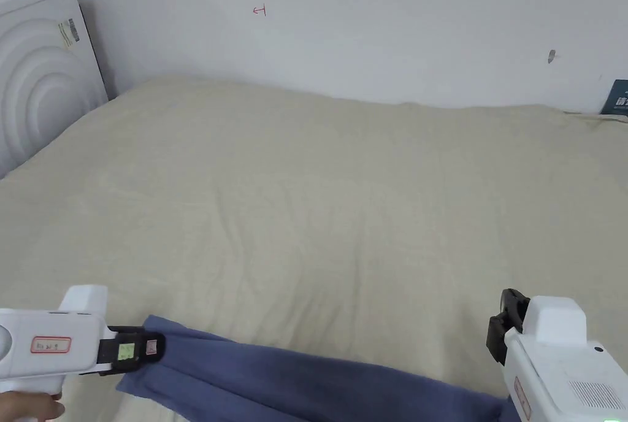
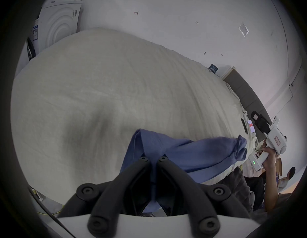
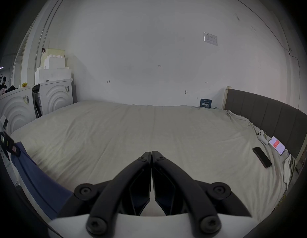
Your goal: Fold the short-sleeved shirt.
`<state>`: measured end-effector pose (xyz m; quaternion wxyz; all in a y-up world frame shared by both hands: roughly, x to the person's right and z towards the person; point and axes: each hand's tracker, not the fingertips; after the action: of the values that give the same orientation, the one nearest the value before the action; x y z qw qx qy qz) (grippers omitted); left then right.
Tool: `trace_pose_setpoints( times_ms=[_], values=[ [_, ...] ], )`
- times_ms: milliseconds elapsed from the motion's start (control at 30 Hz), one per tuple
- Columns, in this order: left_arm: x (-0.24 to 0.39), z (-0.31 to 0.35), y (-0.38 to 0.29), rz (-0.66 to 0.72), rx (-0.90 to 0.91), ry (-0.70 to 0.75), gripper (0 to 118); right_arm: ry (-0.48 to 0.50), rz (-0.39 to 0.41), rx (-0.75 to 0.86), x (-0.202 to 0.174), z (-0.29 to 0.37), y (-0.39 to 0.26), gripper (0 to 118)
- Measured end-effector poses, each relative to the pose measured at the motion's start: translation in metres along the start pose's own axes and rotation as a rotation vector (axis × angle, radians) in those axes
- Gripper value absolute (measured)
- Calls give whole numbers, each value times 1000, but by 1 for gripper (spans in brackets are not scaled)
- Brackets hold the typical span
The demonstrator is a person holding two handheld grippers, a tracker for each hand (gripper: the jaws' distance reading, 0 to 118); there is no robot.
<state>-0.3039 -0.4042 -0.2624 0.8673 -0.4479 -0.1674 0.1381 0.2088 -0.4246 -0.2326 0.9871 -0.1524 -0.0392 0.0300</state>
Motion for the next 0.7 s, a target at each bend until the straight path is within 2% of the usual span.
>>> trace_pose_setpoints(
  times_ms=[500,700],
  values=[
    [-61,62,30,29,48,267,0,12,11,12,-3,-9,7,1],
    [-52,68,27,34,17,288,0,25,15,13,-8,-10,8,1]
  ],
)
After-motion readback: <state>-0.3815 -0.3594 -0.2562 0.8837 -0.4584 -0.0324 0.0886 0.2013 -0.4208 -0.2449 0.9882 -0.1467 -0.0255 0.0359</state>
